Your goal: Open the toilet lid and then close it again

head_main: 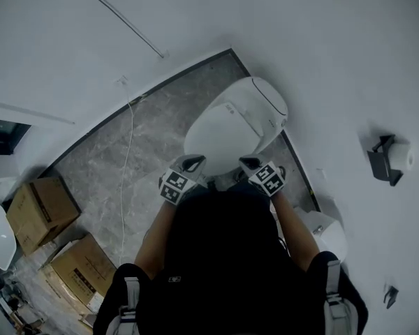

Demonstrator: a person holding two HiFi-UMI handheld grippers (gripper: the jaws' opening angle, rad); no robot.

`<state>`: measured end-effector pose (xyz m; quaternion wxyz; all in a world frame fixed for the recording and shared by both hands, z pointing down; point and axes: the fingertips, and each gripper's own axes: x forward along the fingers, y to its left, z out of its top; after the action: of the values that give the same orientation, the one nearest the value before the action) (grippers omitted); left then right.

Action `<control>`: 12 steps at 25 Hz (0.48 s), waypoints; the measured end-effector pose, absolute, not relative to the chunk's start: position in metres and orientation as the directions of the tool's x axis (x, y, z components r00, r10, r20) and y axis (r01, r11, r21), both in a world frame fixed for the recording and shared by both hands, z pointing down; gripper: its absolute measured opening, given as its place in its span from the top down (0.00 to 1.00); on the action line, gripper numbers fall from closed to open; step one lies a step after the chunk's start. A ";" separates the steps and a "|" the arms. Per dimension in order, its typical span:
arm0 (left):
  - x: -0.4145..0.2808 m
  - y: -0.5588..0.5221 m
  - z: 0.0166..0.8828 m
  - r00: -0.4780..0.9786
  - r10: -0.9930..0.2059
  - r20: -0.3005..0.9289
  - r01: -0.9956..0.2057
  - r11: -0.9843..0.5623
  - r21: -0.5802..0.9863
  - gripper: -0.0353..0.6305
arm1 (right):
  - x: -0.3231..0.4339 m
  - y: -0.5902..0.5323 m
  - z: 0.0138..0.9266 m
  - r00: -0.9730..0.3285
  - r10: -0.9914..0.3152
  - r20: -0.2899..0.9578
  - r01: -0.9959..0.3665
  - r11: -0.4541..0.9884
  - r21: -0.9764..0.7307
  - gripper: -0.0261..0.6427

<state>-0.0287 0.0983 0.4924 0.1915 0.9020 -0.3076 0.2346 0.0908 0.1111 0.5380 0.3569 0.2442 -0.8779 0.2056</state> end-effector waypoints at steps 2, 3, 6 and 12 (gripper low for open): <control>-0.034 0.095 0.492 0.698 -0.469 0.541 -0.648 -0.735 0.200 0.91 | 0.089 0.105 0.527 -0.627 -0.307 0.716 -0.584 0.794 -0.171 0.96; -0.037 0.095 0.491 0.698 -0.471 0.539 -0.649 -0.734 0.200 0.91 | 0.087 0.102 0.523 -0.628 -0.318 0.711 -0.588 0.792 -0.164 0.96; -0.044 0.095 0.488 0.702 -0.475 0.530 -0.650 -0.732 0.205 0.91 | 0.083 0.096 0.510 -0.630 -0.352 0.693 -0.597 0.789 -0.142 0.96; -0.045 0.094 0.484 0.701 -0.488 0.520 -0.658 -0.723 0.210 0.91 | 0.086 0.097 0.499 -0.630 -0.378 0.679 -0.604 0.788 -0.122 0.96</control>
<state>-0.0453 0.0943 0.4844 0.1939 0.9017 -0.3178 0.2198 0.0864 0.0971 0.4989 0.3292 0.2768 -0.8863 0.1718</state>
